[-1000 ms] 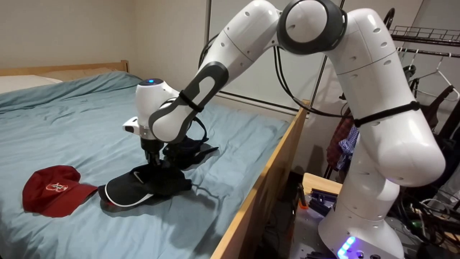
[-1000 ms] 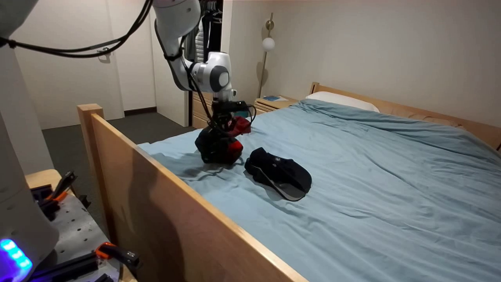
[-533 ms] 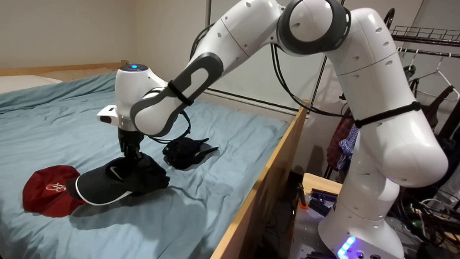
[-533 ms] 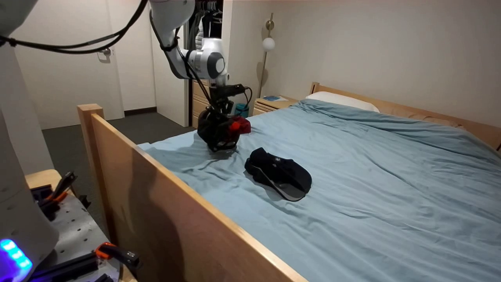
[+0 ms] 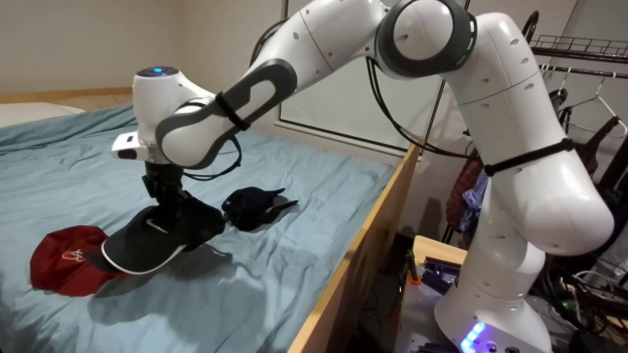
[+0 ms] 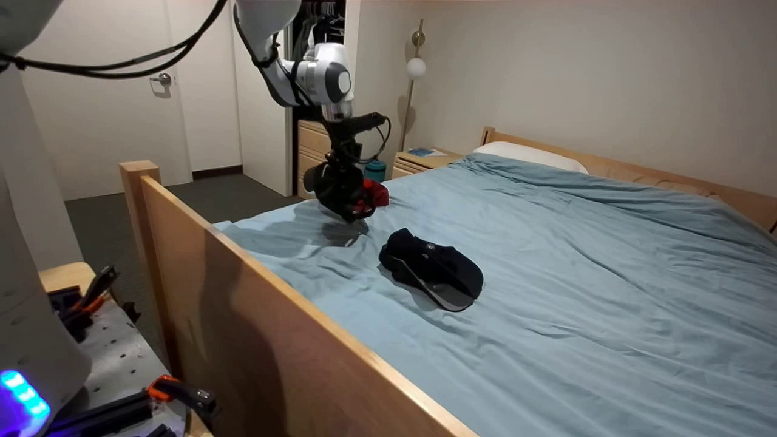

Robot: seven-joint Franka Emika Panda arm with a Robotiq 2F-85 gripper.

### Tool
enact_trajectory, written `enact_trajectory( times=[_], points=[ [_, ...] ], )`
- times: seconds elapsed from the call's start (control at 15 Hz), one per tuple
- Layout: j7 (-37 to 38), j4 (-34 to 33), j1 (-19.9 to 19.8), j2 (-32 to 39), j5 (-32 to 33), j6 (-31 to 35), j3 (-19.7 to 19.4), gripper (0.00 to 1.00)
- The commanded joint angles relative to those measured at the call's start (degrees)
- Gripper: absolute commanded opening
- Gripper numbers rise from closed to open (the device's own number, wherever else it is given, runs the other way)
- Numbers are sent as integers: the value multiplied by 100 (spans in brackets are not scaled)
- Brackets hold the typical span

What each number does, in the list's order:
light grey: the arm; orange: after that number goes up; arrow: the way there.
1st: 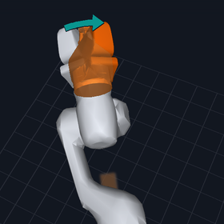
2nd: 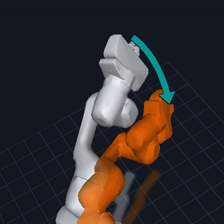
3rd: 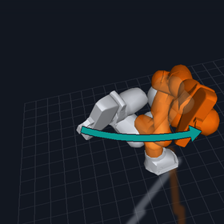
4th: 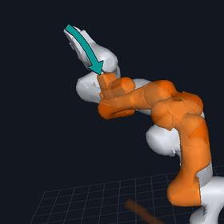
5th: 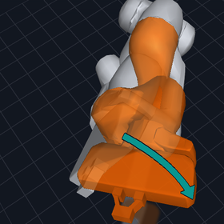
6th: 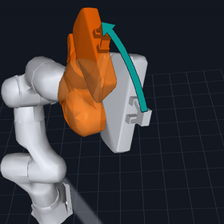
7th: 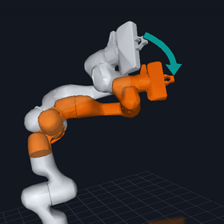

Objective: Turn the caps on the bed

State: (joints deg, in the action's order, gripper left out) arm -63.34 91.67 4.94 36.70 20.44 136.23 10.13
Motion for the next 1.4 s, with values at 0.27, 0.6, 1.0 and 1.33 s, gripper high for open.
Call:
enact_trajectory(
  times=[0.27, 0.6, 1.0, 1.33],
  points=[
    [-524, -809, 582, 335, -56, -352, 49, 10],
    [-2097, -1411, 570, 624, 76, -643, 252, 5],
    [-2814, -1748, 924, 705, -6, -800, 230, 10],
    [-3836, -1902, 801, 813, -170, -1159, 528, 5]
  ],
)
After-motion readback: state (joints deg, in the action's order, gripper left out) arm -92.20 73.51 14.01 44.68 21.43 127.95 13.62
